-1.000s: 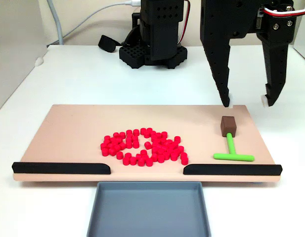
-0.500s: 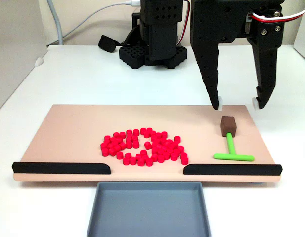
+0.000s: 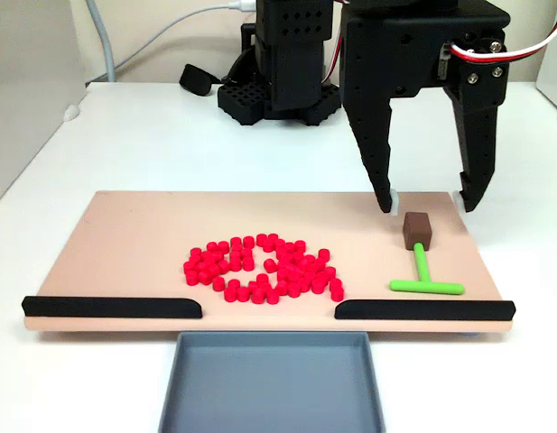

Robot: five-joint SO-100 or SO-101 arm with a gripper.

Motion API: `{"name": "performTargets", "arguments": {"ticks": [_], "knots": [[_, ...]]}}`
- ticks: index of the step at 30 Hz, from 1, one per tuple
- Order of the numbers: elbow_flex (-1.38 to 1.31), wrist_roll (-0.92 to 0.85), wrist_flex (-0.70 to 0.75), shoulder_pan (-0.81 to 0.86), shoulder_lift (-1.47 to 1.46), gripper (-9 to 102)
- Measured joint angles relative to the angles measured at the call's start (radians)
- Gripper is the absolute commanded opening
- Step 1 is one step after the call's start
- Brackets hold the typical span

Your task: Grasp a green tool by the dark brown handle.

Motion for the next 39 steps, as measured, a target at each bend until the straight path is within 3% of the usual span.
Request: {"name": "performTargets", "arguments": {"ticks": [39], "knots": [[0.014,0.002,-0.029,0.0,-0.029,14]]}}
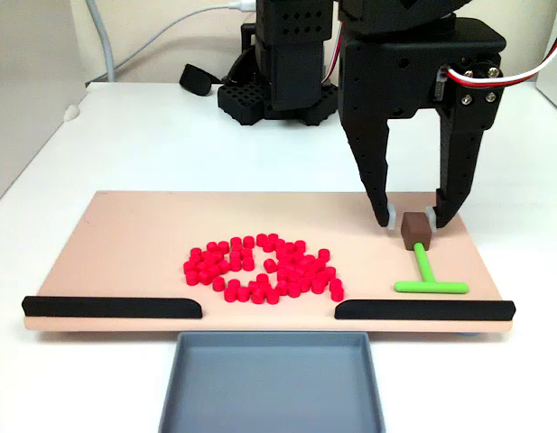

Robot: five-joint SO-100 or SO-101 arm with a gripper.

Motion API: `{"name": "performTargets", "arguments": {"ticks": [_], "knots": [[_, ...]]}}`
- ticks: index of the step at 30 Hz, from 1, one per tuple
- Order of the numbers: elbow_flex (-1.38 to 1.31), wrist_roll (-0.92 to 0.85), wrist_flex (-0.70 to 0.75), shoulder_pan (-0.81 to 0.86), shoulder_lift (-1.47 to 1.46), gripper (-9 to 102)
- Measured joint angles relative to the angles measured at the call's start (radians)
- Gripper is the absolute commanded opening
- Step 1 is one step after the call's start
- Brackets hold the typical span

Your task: Grasp a green tool by the dark brown handle.

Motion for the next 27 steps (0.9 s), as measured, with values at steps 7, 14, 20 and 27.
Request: {"name": "performTargets", "arguments": {"ticks": [7,14,20,27], "knots": [[0.0,0.0,0.0,0.0,0.0,14],[0.0,0.0,0.0,0.0,0.0,13],[0.0,0.0,0.0,-0.008,0.0,11],[0.0,0.002,0.0,-0.014,0.0,1]]}}
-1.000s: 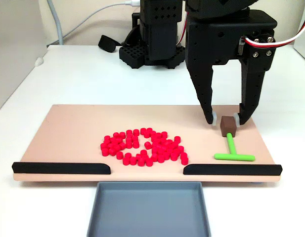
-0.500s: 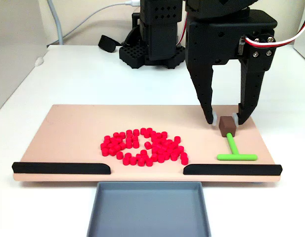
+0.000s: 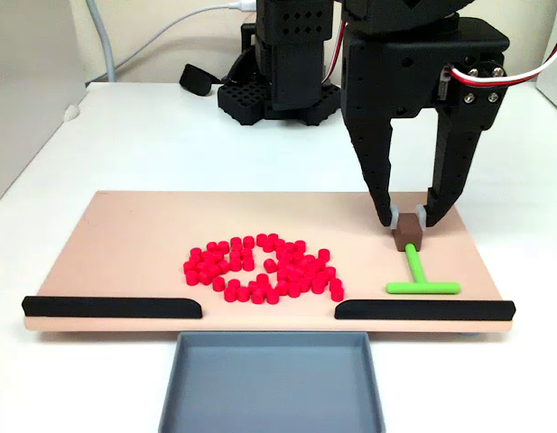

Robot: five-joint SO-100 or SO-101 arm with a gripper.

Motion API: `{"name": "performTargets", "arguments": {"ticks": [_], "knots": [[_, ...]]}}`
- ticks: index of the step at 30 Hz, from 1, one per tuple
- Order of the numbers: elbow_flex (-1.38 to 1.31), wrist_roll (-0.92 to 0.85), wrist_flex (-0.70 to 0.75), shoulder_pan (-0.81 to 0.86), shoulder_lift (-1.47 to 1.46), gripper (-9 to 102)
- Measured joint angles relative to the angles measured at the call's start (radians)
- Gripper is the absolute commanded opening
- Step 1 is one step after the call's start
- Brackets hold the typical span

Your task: Grasp a green tool by the dark brown handle.

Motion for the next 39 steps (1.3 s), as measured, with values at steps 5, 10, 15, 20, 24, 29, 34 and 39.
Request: {"name": "performTargets", "arguments": {"ticks": [5,10,15,20,24,29,34,39], "knots": [[0.0,0.0,0.0,-0.003,0.0,0],[0.0,0.0,0.0,-0.003,0.0,0],[0.0,0.008,0.0,-0.003,0.0,0],[0.0,0.014,0.02,0.006,0.051,0],[0.0,-0.025,0.091,0.038,0.129,0],[0.0,-0.112,0.169,0.098,0.232,0],[0.006,-0.232,0.218,0.184,0.313,0],[0.067,-0.308,0.222,0.278,0.373,0]]}}
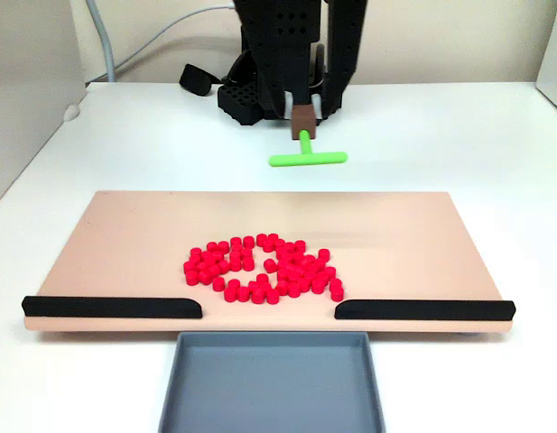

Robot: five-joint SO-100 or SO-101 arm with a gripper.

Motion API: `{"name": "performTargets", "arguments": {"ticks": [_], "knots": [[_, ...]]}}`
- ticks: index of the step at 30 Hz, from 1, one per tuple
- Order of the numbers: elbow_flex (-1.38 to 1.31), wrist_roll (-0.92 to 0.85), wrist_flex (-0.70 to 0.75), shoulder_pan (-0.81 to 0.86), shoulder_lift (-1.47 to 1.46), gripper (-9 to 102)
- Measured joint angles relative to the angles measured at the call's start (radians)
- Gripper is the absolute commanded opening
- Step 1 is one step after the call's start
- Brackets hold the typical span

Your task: Grasp a green tool by the dark brown handle.

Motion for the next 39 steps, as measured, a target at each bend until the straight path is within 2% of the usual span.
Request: {"name": "performTargets", "arguments": {"ticks": [11,39], "knots": [[0.002,-0.055,0.0,0.133,0.002,0],[0.002,-0.038,0.0,0.109,-0.034,0]]}}
